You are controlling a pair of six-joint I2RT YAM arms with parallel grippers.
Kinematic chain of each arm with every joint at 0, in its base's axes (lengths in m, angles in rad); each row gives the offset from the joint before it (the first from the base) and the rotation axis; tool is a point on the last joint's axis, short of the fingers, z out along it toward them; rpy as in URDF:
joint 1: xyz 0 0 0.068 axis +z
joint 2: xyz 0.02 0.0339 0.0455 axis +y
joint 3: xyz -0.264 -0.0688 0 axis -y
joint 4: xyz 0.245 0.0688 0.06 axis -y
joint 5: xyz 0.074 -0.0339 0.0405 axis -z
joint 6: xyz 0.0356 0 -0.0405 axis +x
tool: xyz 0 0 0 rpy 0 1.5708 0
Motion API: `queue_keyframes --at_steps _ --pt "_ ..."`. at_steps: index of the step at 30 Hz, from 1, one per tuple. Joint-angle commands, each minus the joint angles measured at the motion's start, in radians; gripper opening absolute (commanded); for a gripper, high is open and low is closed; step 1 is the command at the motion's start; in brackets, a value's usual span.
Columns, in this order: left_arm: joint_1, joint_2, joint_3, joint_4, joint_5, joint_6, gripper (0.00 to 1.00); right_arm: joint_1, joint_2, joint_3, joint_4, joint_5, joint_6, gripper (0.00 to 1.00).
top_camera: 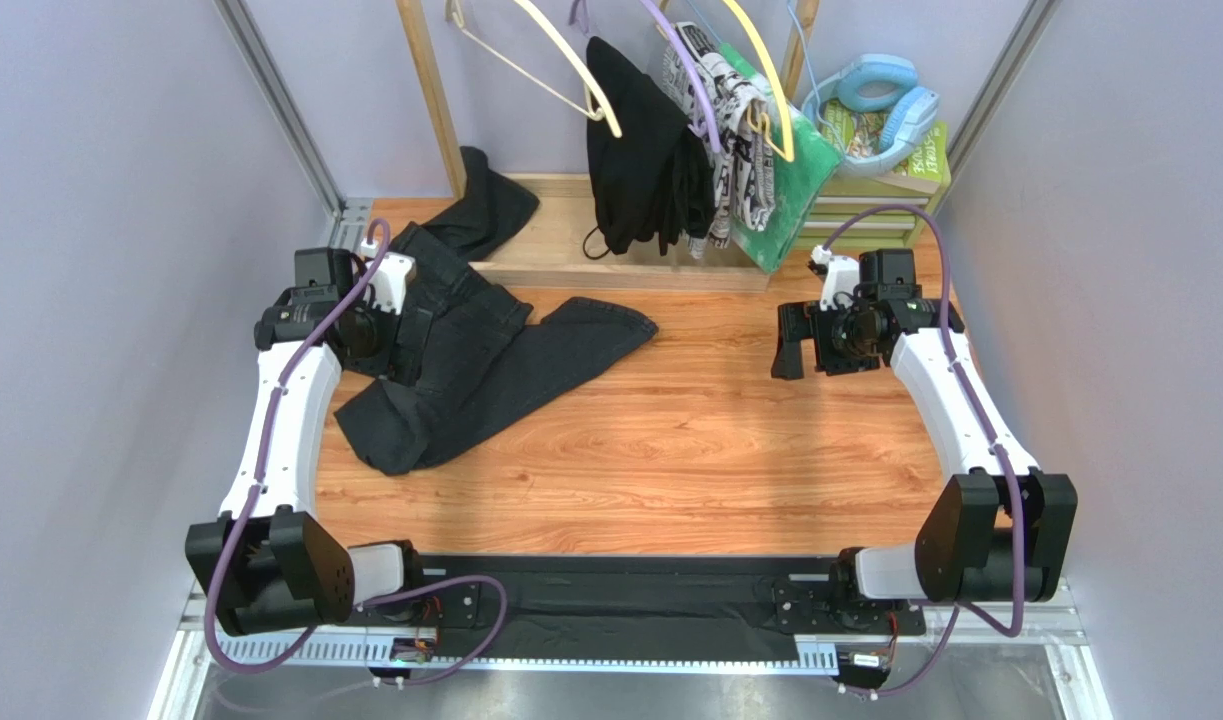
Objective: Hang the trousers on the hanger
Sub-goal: Move the trousers to the center of the board
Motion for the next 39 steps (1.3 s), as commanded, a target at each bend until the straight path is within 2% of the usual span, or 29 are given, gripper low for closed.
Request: queue_keyframes --at_steps 1,10,15,17,21,25,34,39 --pt "-0.004 0.006 0.052 0.003 -0.011 0.003 1.0 0.003 0.0 0.038 0.018 -0.033 0.018 1.0" --pt "-0.021 0.038 0.089 0.017 -0.024 0.014 1.0 0.003 0.005 0.026 0.043 -0.052 0.053 1.0" --pt "-0.123 0.09 0.108 0.093 -0.116 0.016 1.0 0.034 0.025 -0.003 0.109 -0.082 0.108 1.0" --pt "-0.203 0.147 0.135 0.133 -0.135 0.01 1.0 0.055 0.034 -0.011 0.148 -0.085 0.139 1.0" --pt "-0.264 0.28 0.23 0.182 -0.135 -0.067 1.0 0.098 0.083 -0.026 0.216 -0.085 0.206 1.0" --pt "-0.326 0.493 0.389 0.198 -0.133 -0.121 0.99 0.142 0.17 0.012 0.242 -0.083 0.248 1.0" --pt "-0.341 0.849 0.647 0.219 -0.242 -0.222 0.97 0.228 0.409 0.162 0.294 -0.089 0.37 1.0" --pt "-0.341 0.935 0.7 0.238 -0.296 -0.237 0.93 0.282 0.55 0.27 0.363 -0.066 0.458 1.0"
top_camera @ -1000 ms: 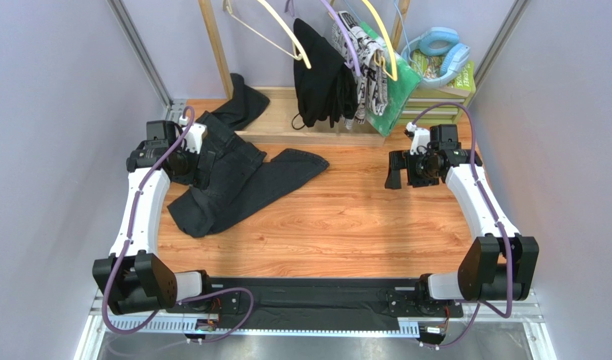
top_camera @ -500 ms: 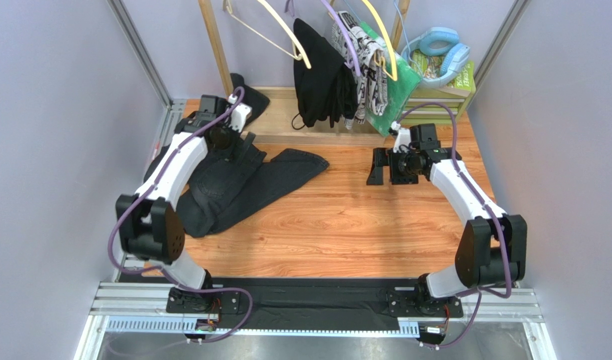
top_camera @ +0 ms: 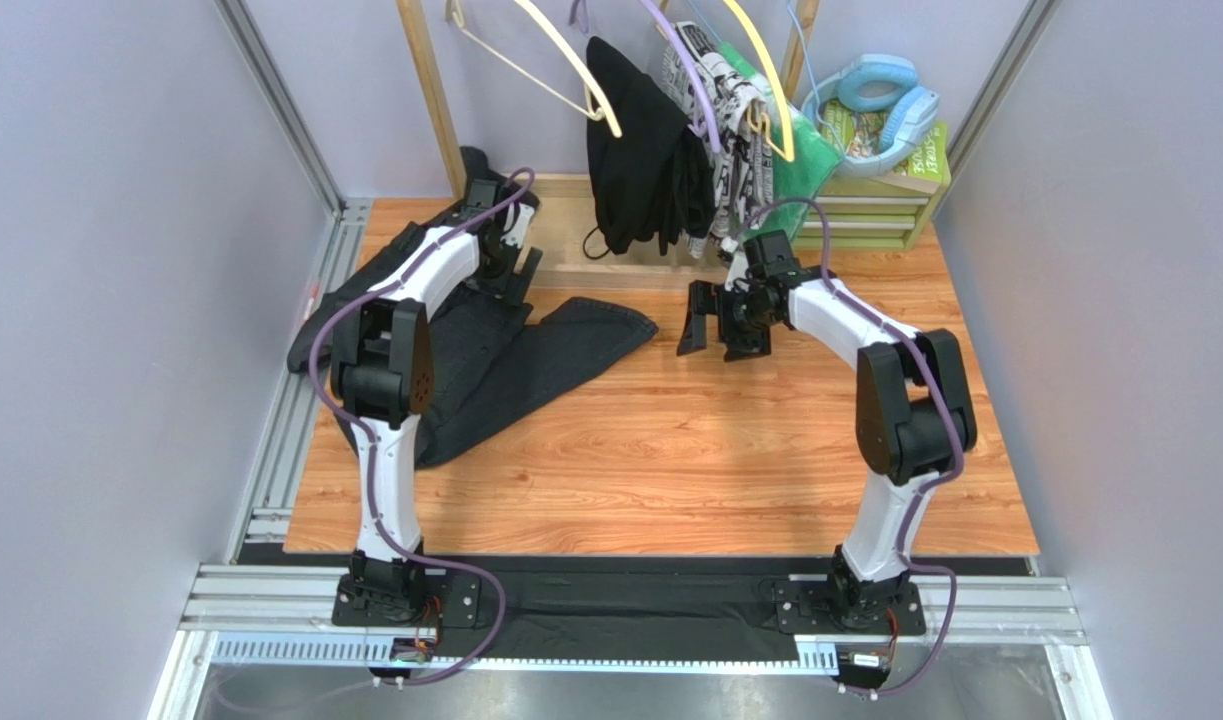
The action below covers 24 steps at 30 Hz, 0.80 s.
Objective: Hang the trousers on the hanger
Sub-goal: Move the trousers to the center of the board
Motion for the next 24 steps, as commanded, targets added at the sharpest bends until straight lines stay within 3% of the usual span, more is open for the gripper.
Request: queue_keyframes --at_steps 1,5,14,17,19,24 --pt "0.001 0.031 0.074 0.027 -0.083 -0.046 0.92 0.047 0.098 0.118 0.112 0.011 0.125 1.0" --pt "0.007 0.048 0.074 0.029 -0.125 -0.078 0.9 0.096 0.204 0.214 0.149 0.024 0.17 1.0" --pt "0.064 0.074 0.091 0.044 -0.045 -0.103 0.88 0.147 0.407 0.386 0.204 0.017 0.249 0.98" --pt "0.064 0.1 0.105 0.019 -0.004 -0.102 0.86 0.155 0.447 0.408 0.2 -0.043 0.251 0.86" --pt "0.064 0.109 0.102 0.012 0.04 -0.099 0.84 0.159 0.45 0.396 0.203 -0.08 0.249 0.65" --pt "0.064 0.137 0.106 -0.023 0.087 -0.102 0.81 0.152 0.354 0.24 0.221 -0.103 0.223 0.28"
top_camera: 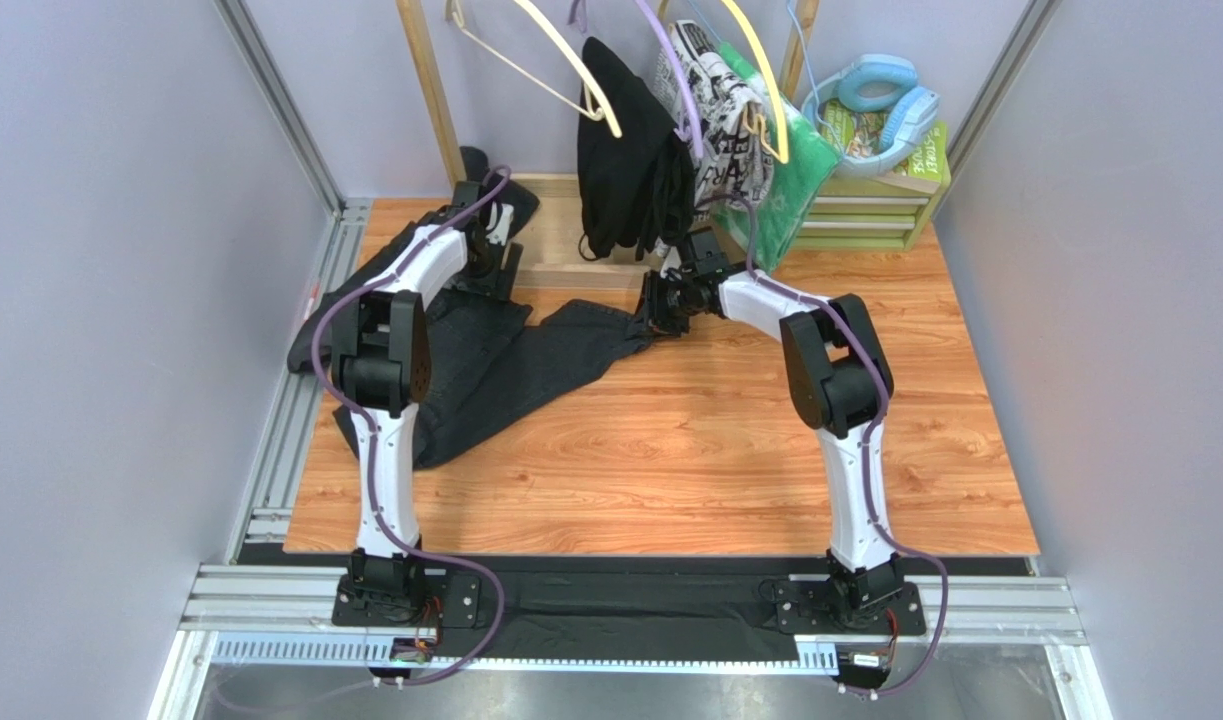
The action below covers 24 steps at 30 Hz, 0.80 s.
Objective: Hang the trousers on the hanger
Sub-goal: Move the trousers to the center of the board
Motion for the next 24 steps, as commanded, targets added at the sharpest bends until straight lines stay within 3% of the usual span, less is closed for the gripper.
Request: queue_keyframes --at_steps 1,2,4,7,8,11,15,20,23,24 --pt "-0.003 0.034 0.041 -0.044 0.072 -0.012 0.82 -0.002 -0.082 -0.141 0.005 -0.054 -0.018 0.21" --pt "-0.004 0.04 0.039 -0.048 0.072 -0.012 0.83 -0.011 -0.102 -0.166 0.005 -0.057 -0.03 0.1" --pt "-0.004 0.046 0.036 -0.062 0.113 -0.018 0.82 -0.028 -0.16 -0.234 -0.004 -0.063 -0.036 0.0" --pt "-0.006 0.042 0.042 -0.11 0.228 -0.029 0.55 -0.066 -0.246 -0.315 -0.029 -0.045 -0.042 0.0" --pt "-0.007 0.027 0.041 -0.133 0.271 -0.029 0.32 -0.08 -0.275 -0.338 -0.038 -0.032 -0.051 0.0" --pt "-0.047 -0.039 0.024 -0.16 0.388 -0.031 0.0 -0.144 -0.373 -0.399 -0.122 0.0 -0.088 0.0" --pt "-0.186 -0.131 -0.007 -0.168 0.454 -0.029 0.0 -0.285 -0.502 -0.462 -0.266 0.072 -0.205 0.0" --pt "-0.363 -0.202 0.025 -0.185 0.535 -0.029 0.0 -0.594 -0.663 -0.502 -0.441 0.195 -0.346 0.0" --pt "-0.466 -0.251 0.05 -0.206 0.633 -0.009 0.0 -0.772 -0.721 -0.502 -0.486 0.287 -0.441 0.0" --pt "-0.481 -0.274 0.038 -0.209 0.726 -0.005 0.0 -0.808 -0.744 -0.498 -0.493 0.308 -0.473 0.0"
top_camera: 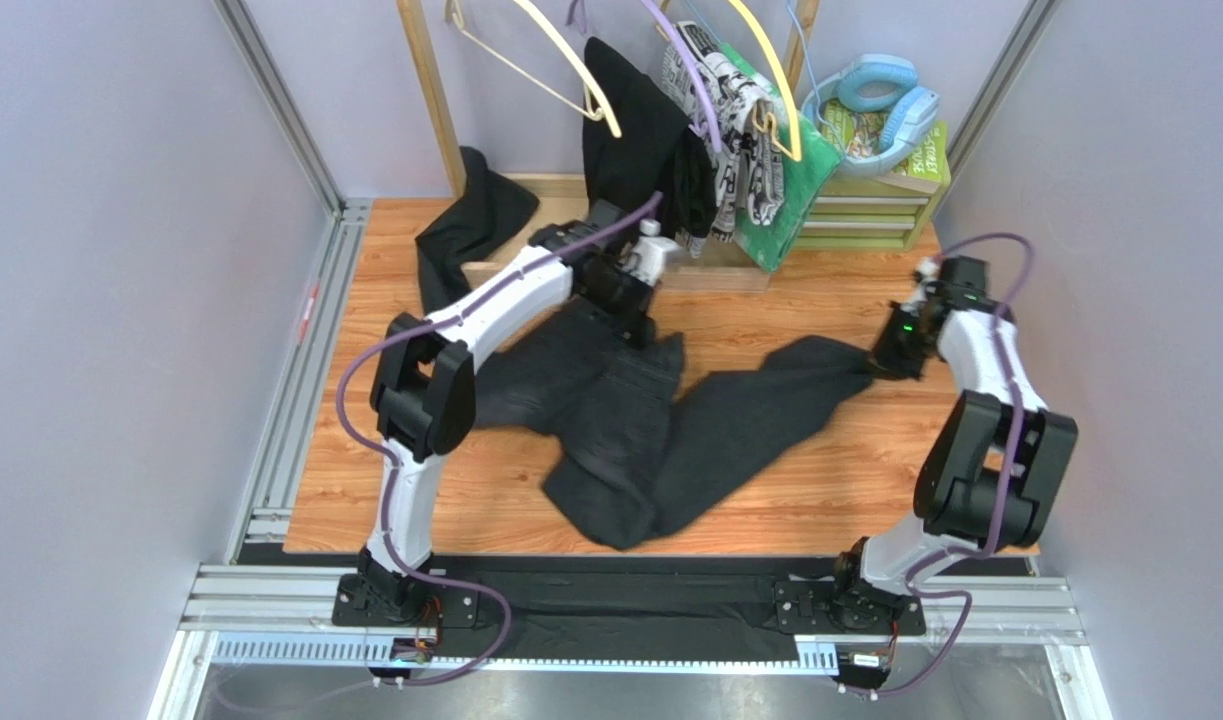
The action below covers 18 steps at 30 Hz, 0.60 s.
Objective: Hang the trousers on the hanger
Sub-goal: Move the trousers to the center of the board
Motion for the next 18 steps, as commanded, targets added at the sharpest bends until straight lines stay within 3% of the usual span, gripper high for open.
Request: queue_keyframes --at_steps 1,5,8,9,14,18 --pt "-0.076 -0.159 0.014 -0.056 0.297 0.003 0.0 -0.21 -0.106 -0.001 -0.147 0.176 -0.232 0.0" --pt "0.025 -0.436 -0.188 -0.061 0.46 0.056 0.0 -0.263 -0.144 0.009 -0.214 0.167 -0.347 0.0" --pt "0.19 -0.645 -0.374 -0.183 0.466 0.188 0.0 -0.252 -0.18 0.003 -0.253 0.088 -0.399 0.0" --pt "0.297 -0.684 -0.431 -0.231 0.454 0.277 0.0 -0.243 -0.183 0.001 -0.257 0.077 -0.407 0.0" --pt "0.707 -0.885 -0.564 -0.452 0.284 0.495 0.0 -0.157 -0.19 -0.02 -0.291 0.012 -0.433 0.0" --pt "0.875 -0.972 -0.71 -0.438 0.0 0.621 0.0 -0.086 -0.201 -0.054 -0.276 -0.005 -0.444 0.0"
